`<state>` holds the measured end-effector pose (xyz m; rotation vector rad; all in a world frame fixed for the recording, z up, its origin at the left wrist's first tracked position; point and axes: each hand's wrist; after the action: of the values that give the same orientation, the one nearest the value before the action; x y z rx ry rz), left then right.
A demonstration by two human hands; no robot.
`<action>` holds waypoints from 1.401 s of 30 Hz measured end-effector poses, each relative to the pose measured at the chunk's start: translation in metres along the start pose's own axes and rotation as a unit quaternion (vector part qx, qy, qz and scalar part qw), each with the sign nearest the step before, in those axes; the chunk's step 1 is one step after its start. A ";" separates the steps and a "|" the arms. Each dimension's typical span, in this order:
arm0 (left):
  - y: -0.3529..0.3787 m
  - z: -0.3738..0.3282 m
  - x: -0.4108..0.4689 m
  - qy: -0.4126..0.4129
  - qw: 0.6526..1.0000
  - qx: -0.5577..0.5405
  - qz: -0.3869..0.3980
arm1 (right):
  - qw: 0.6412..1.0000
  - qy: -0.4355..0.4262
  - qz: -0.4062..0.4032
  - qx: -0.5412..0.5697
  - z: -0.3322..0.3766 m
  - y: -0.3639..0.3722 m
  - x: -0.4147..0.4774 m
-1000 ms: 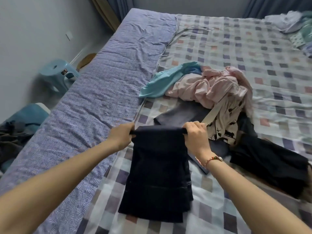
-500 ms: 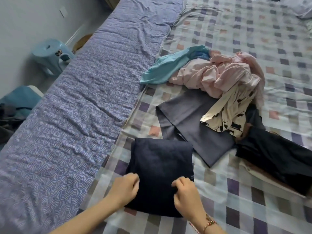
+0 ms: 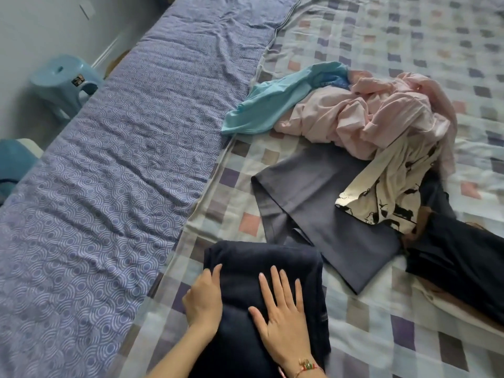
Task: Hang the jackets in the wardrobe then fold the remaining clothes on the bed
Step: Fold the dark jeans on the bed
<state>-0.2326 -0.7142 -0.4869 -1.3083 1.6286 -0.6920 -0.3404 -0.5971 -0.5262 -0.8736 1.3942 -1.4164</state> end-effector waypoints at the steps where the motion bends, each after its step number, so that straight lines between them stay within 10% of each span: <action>1: 0.009 0.005 0.003 -0.002 1.000 -0.010 0.000 | 1.000 0.007 -0.002 -0.002 -0.004 0.011 0.001; 13: 0.065 0.026 0.026 0.100 0.991 -0.052 -0.073 | 0.997 0.001 -0.067 0.024 -0.009 0.053 0.017; 19: 0.046 0.030 0.012 -0.013 0.991 -0.104 -0.080 | 0.988 0.065 -0.120 0.065 -0.013 0.026 0.008; 24: 0.032 0.045 -0.018 -0.036 0.990 -0.130 -0.046 | 0.820 0.420 0.025 0.389 -0.041 -0.014 -0.015; 30: 0.025 0.053 -0.012 -0.132 0.979 -0.154 0.033 | 0.717 0.263 0.282 0.580 -0.084 -0.050 0.012; 35: -0.005 0.065 0.012 -0.116 0.956 -0.230 0.140 | 0.642 0.188 0.308 0.676 -0.047 -0.094 0.023; 38: -0.058 0.058 0.022 -0.087 0.948 -0.304 0.039 | 0.582 0.120 0.313 0.740 -0.002 -0.129 0.047; 42: -0.144 0.037 0.031 0.139 0.902 -0.208 -0.352 | 0.549 0.037 0.326 0.769 0.062 -0.155 0.092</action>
<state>-0.1359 -0.7805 -0.3900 -2.2509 1.5586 -1.0255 -0.3316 -0.7165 -0.3775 0.8257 0.0036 -1.3705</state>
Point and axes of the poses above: each hand's wrist, its own x-axis towards the middle knuckle, its own y-axis out of the palm, z = x × y, and after that the axes turned 8 degrees about -x, right-handed
